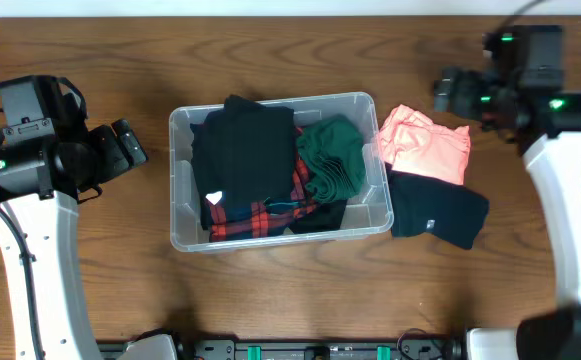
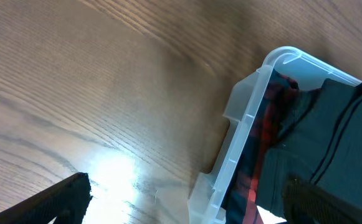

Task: Pack container

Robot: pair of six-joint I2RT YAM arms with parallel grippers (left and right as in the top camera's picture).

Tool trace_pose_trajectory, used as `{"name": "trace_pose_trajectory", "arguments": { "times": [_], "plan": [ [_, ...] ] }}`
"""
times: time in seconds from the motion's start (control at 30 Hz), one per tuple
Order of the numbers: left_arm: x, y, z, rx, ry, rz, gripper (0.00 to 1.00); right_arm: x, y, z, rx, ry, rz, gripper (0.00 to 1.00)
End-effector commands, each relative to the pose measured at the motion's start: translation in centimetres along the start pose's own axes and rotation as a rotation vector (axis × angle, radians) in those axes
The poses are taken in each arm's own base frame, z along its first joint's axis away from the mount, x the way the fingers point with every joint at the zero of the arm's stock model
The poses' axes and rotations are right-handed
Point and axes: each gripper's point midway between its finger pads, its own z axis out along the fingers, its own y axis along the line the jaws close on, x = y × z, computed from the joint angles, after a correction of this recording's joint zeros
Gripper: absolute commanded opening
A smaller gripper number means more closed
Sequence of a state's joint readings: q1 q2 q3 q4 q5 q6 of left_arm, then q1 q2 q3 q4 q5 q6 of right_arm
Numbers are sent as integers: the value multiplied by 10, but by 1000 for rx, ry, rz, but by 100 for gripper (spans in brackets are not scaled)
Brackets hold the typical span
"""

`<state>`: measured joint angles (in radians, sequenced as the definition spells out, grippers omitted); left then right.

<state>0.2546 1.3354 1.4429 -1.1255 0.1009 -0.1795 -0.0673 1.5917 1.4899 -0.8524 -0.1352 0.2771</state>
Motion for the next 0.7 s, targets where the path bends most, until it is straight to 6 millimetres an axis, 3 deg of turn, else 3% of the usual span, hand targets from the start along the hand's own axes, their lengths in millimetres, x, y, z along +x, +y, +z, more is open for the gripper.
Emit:
{"name": "trace_pose_trajectory", "arguments": {
  "times": [0.0,0.33,0.5,0.67],
  "plan": [
    [-3,1,-2,-6,-8,9,98,11,-32,27,-53,105,91,94],
    [-3,1,-2,-6,-8,9,98,74,-88,99,-75,420,166,95],
    [-3,1,-2,-6,-8,9,98,91,-74,129,-248,477,95,93],
    [-3,1,-2,-6,-8,9,98,113,-83,151,-244,548,96,86]
  ]
}}
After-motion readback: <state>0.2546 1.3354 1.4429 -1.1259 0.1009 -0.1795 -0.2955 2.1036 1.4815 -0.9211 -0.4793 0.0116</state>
